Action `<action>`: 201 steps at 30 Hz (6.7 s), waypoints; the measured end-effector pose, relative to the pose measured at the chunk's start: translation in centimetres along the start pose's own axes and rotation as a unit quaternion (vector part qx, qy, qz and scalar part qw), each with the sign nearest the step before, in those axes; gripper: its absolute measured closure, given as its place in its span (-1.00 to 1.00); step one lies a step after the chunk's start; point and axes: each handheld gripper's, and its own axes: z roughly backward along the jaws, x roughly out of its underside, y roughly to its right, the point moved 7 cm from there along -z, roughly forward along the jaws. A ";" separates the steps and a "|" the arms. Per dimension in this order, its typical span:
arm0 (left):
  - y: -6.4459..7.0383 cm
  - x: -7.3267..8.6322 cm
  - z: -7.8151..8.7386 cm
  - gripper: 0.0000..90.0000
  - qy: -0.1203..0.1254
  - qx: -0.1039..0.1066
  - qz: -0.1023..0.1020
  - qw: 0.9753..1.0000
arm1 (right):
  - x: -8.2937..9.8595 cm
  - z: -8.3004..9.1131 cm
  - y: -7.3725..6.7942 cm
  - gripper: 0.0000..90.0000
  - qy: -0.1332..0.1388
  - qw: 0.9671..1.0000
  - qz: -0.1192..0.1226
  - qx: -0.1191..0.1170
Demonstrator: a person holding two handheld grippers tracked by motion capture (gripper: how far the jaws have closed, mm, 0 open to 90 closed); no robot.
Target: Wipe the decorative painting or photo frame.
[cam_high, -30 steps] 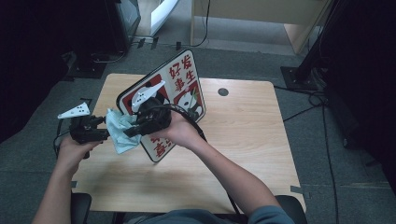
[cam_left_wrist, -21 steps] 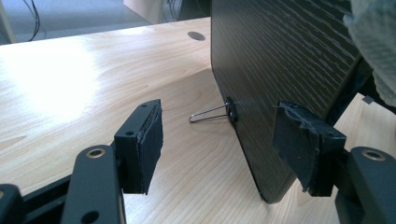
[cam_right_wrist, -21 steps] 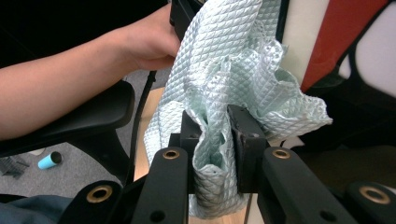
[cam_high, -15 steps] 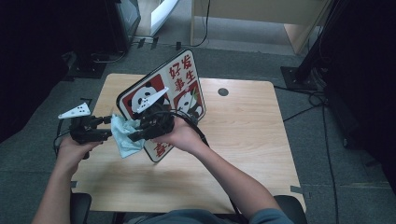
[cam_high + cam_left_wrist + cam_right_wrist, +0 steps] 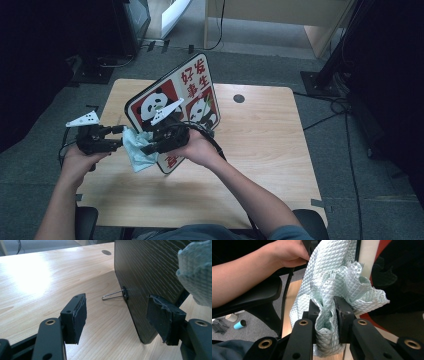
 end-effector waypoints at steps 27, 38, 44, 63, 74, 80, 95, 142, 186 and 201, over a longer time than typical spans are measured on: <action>0.7 -0.3 0.2 -0.15 -0.012 0.004 -0.008 1.000 | 3.3 -1.2 0.8 0.73 -0.014 1.000 -0.011 0.004; 1.2 -1.1 0.9 -0.14 -0.001 0.004 -0.016 1.000 | 5.0 -2.0 1.0 0.73 -0.022 1.000 -0.022 0.002; 2.0 -1.5 1.0 -0.12 0.000 0.019 -0.015 1.000 | 5.9 -2.4 1.3 0.73 -0.028 0.999 -0.027 0.004; 4.3 -2.5 0.7 0.10 0.000 0.050 -0.019 0.999 | 7.8 -3.2 1.7 0.73 -0.037 0.999 -0.034 0.007; 5.1 -2.6 -0.6 0.22 -0.011 0.069 -0.003 0.998 | 8.9 -3.7 2.0 0.72 -0.043 0.998 -0.041 0.007; 4.9 -2.6 -1.1 0.30 -0.014 0.068 0.008 0.998 | 9.9 -4.3 2.2 0.72 -0.048 0.998 -0.047 0.009; 5.0 -2.9 -1.5 0.56 -0.021 0.077 0.024 0.997 | 11.9 -5.1 2.9 0.72 -0.063 0.997 -0.051 0.009; 5.1 -2.9 -1.5 0.61 -0.024 0.081 0.014 0.996 | 9.4 3.8 6.1 0.75 0.023 0.996 -0.043 0.070; 5.0 -3.2 -1.1 0.62 0.000 0.068 0.003 0.998 | -13.3 7.2 3.7 0.73 0.030 0.995 0.048 0.085; 5.0 -3.1 -1.0 0.67 -0.005 0.064 0.003 0.998 | -14.0 5.5 4.5 0.67 0.026 0.996 0.010 0.082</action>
